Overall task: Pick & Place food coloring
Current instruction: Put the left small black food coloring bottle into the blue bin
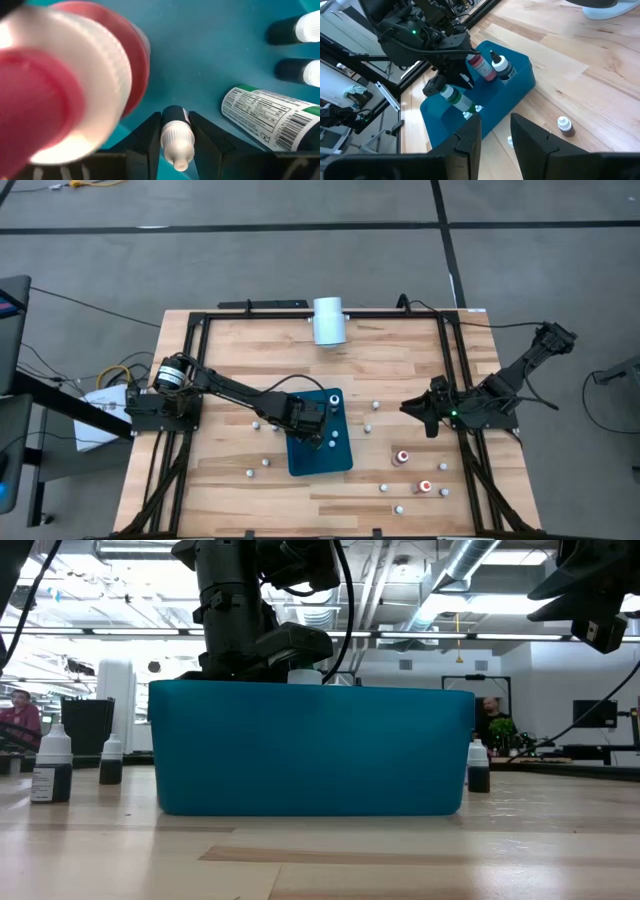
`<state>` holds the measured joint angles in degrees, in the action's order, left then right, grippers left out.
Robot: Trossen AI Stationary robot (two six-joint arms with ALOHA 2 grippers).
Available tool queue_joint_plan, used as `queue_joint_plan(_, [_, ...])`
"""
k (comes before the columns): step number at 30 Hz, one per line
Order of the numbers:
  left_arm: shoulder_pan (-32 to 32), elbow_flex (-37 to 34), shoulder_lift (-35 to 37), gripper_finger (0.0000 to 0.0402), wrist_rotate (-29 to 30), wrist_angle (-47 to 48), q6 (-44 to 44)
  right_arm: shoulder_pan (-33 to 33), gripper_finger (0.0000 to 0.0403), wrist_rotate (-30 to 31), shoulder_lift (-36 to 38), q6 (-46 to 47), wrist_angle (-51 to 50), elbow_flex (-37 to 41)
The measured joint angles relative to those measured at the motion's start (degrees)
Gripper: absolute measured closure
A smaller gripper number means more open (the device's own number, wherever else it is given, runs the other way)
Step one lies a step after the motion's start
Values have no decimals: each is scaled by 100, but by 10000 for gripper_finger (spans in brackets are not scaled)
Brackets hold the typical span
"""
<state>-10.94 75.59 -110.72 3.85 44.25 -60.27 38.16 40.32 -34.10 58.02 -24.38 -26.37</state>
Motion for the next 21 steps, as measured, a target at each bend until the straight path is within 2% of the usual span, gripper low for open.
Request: queue_joint_plan(21, [-31, 0, 0, 317, -148, 8, 215, 1, 308, 0, 0, 4, 2, 0])
